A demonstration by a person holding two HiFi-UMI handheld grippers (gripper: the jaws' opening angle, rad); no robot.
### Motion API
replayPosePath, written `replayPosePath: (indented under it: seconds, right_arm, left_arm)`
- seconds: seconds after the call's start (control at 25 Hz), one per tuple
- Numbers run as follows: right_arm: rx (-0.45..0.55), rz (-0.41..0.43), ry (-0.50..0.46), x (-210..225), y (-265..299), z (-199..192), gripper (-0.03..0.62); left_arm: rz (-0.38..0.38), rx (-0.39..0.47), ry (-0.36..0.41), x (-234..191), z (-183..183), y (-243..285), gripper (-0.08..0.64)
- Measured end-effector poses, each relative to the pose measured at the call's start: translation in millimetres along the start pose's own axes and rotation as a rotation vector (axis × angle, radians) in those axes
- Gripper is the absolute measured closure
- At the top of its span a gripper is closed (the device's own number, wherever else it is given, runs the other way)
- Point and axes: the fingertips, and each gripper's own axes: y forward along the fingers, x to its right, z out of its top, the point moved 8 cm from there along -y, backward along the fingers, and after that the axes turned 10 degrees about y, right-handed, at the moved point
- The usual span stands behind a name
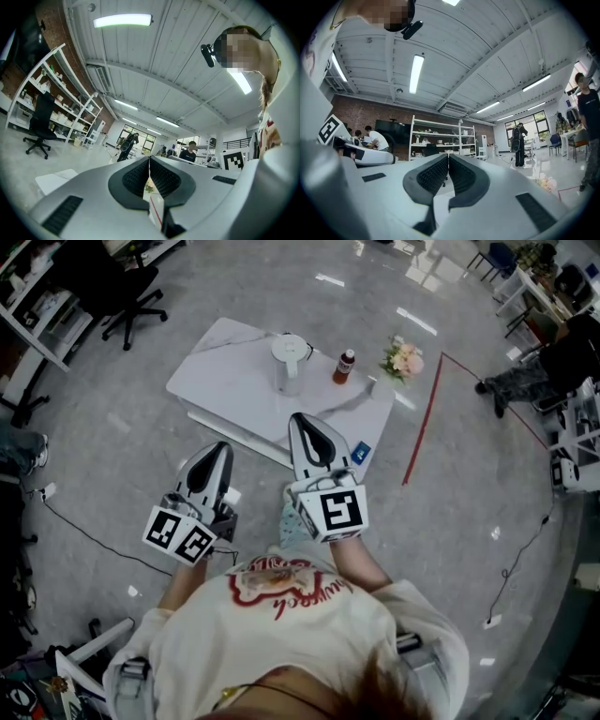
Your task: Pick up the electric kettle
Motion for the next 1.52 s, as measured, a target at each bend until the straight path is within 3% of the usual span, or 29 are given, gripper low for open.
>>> replayPosePath:
  seconds: [0.72,0.96,1.52]
  right_arm:
    - [0.023,0.062,-0.012,163,176,35,0.577]
    - [0.008,0.037,0.014,186,200,31,0.577]
    - [-0.005,0.008,0.051,182,223,21,0.577]
  left_arm:
    - [0.039,0.034,0.042,-85,11,214,0.547]
    - [0.056,0.010,0.028,-104,9,238,0.546]
    - [0.028,0.002,0.016,-129,13,252,0.546]
